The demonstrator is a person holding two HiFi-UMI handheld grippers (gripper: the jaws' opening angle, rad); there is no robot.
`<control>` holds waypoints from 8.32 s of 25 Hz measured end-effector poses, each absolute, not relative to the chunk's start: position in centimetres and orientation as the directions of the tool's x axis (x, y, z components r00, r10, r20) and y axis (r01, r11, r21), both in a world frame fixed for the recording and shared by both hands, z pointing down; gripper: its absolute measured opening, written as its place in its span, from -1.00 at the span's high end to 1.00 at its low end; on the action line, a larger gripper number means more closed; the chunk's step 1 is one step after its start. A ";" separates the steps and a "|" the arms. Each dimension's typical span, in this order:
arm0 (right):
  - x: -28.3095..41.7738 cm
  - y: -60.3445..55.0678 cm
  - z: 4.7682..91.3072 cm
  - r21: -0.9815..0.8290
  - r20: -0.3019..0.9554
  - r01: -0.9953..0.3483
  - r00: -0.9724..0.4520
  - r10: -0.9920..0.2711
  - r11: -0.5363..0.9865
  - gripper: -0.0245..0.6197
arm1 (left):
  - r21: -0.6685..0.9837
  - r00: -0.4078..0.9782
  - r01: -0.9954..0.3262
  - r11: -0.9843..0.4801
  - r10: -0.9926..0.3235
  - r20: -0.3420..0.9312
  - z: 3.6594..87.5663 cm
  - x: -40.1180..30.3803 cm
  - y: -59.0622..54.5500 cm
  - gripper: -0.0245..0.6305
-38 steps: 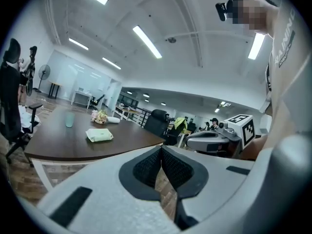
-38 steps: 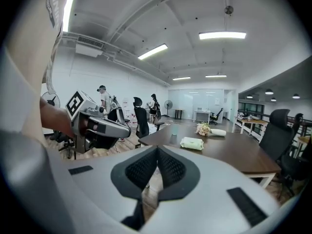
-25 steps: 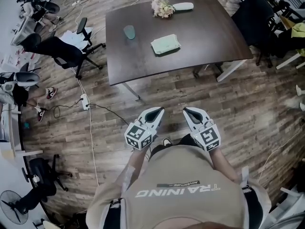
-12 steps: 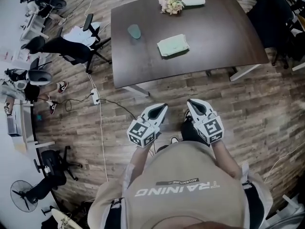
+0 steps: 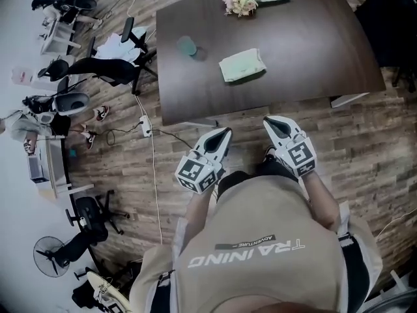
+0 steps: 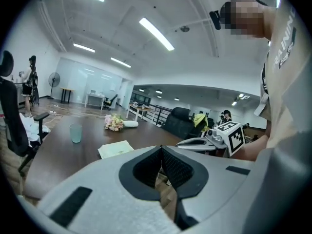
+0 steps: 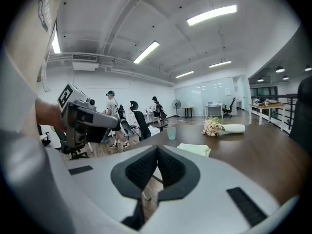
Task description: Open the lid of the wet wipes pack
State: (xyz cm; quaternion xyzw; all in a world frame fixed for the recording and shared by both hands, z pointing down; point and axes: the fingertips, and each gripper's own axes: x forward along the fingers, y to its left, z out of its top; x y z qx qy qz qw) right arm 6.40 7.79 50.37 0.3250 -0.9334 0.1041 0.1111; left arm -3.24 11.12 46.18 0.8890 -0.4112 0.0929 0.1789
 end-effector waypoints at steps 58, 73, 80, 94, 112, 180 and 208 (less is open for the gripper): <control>-1.8 -18.0 51.9 0.184 0.534 -0.580 -0.619 -0.576 0.794 0.88 | 0.265 0.769 -0.636 -0.725 -0.563 0.303 52.7 -10.4 -15.7 0.90; -2.4 -19.6 55.5 0.021 0.571 -0.491 -0.709 -0.414 0.871 0.88 | 0.245 0.662 -0.736 -0.631 -0.596 0.454 58.2 -10.4 -17.7 0.90; -3.3 -18.0 58.3 -0.006 0.641 -0.417 -0.700 -0.316 0.909 0.88 | 0.255 0.671 -0.716 -0.650 -0.542 0.505 62.2 -9.0 -17.5 0.90; -2.4 -17.8 64.5 0.020 0.760 -0.396 -0.590 -0.271 0.918 0.88 | 0.156 0.654 -0.652 -0.742 -0.446 0.611 67.1 -7.9 -18.0 0.90; -3.0 -16.3 67.7 0.135 0.864 -0.198 -0.455 -0.213 0.971 0.61 | 0.162 0.652 -0.605 -0.779 -0.369 0.663 69.2 -8.1 -17.5 0.90; -3.8 -29.1 63.8 -0.116 0.597 -0.342 -0.774 -0.210 0.933 0.76 | 0.176 0.521 -0.693 -0.699 -0.318 0.792 70.0 -8.0 -17.5 0.90; -0.9 -27.2 65.8 -0.212 0.553 -0.418 -0.796 -0.244 0.883 0.84 | 0.185 0.510 -0.707 -0.682 -0.311 0.802 69.8 -8.0 -17.6 0.90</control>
